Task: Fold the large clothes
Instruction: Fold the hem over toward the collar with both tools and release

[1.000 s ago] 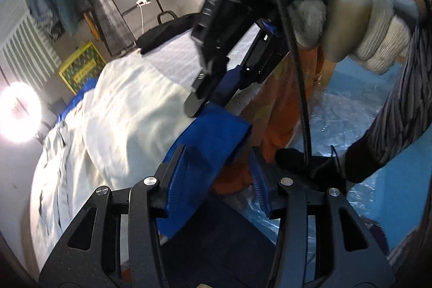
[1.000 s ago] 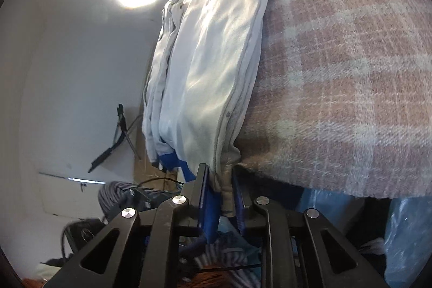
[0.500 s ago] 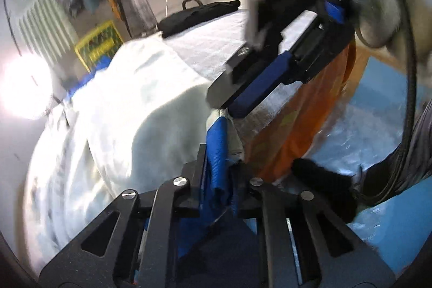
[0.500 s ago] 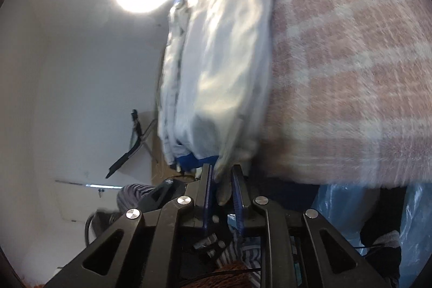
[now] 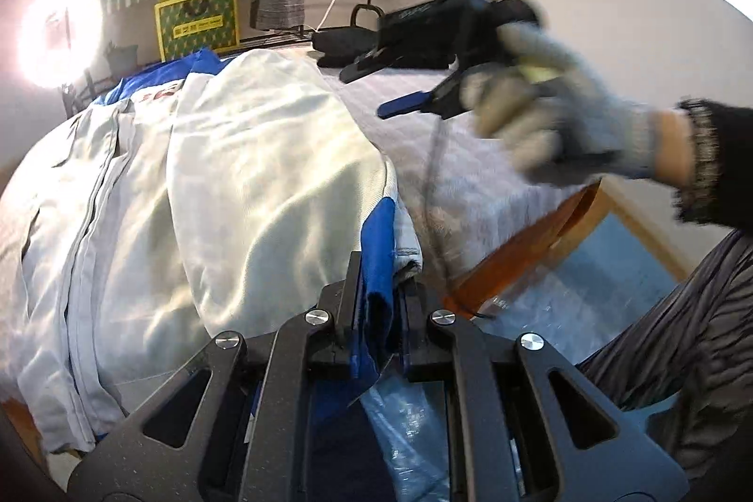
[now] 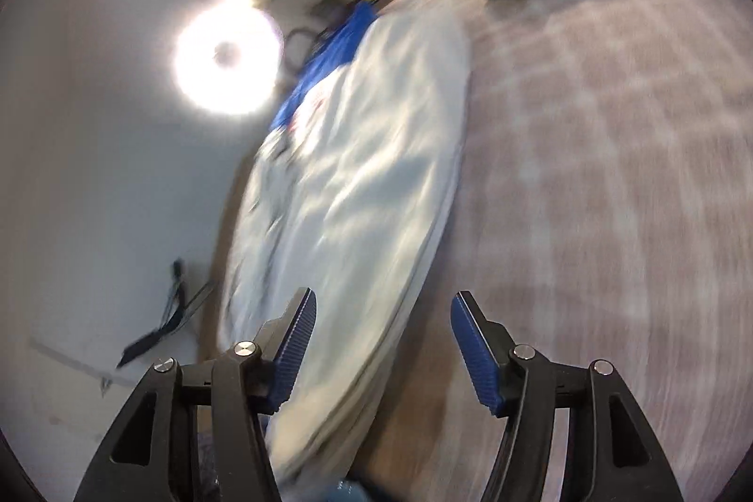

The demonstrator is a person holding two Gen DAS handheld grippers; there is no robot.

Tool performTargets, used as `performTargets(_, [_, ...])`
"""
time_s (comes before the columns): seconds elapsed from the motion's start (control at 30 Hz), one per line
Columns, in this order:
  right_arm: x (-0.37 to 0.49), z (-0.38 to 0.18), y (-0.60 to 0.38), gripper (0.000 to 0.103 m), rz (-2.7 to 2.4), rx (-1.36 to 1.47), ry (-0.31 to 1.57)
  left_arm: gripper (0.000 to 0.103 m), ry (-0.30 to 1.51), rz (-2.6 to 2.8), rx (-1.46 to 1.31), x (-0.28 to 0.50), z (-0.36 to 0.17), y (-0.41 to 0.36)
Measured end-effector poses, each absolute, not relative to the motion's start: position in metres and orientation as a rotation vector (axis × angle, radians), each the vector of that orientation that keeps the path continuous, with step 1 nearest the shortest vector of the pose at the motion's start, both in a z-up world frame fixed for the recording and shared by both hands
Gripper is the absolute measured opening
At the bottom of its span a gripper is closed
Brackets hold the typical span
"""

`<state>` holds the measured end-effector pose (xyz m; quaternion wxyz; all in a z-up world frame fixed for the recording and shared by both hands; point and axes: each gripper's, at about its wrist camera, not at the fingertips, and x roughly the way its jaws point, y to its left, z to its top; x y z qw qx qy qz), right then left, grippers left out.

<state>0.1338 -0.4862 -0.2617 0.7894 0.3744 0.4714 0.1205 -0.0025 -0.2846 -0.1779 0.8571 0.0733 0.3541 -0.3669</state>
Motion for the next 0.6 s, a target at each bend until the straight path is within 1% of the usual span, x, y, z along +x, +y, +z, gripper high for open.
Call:
performTargets(0.13, [0.181, -0.277, -0.504, 0.063, 0.108, 0.835, 1.005, 0.01, 0.75, -0.77, 0.106, -0.003, -0.171, -0.275])
performTargets(0.2, [0.203, -0.288, -0.509, 0.063, 0.09, 0.881, 1.004, 0.01, 0.753, -0.768, 0.091, -0.003, -0.171, -0.272])
performTargets(0.3, [0.232, -0.289, -0.504, 0.063, 0.089, 0.862, 0.984, 0.01, 0.763, -0.764, 0.063, 0.0, -0.172, -0.268])
performTargets(0.33, [0.243, -0.288, -0.499, 0.059, 0.1, 0.846, 0.994, 0.01, 0.769, -0.765, 0.051, 0.002, -0.172, -0.267])
performTargets(0.37, [0.251, -0.288, -0.493, 0.049, 0.107, 0.834, 0.994, 0.01, 0.774, -0.762, 0.033, 0.002, -0.173, -0.264])
performTargets(0.4, [0.26, -0.287, -0.487, 0.042, 0.109, 0.812, 0.993, 0.01, 0.777, -0.761, 0.023, 0.003, -0.173, -0.263])
performTargets(0.43, [0.268, -0.286, -0.48, 0.029, 0.097, 0.774, 1.003, 0.01, 0.783, -0.761, 0.012, 0.004, -0.174, -0.262])
performTargets(0.47, [0.278, -0.287, -0.474, 0.018, 0.078, 0.738, 1.019, 0.01, 0.789, -0.762, 0.001, 0.005, -0.174, -0.261])
performTargets(0.53, [0.29, -0.283, -0.46, 0.009, 0.023, 0.647, 1.054, 0.01, 0.805, -0.769, -0.029, 0.01, -0.176, -0.256])
performTargets(0.6, [0.293, -0.278, -0.452, 0.007, -0.014, 0.616, 1.063, 0.01, 0.819, -0.781, -0.059, 0.014, -0.179, -0.251])
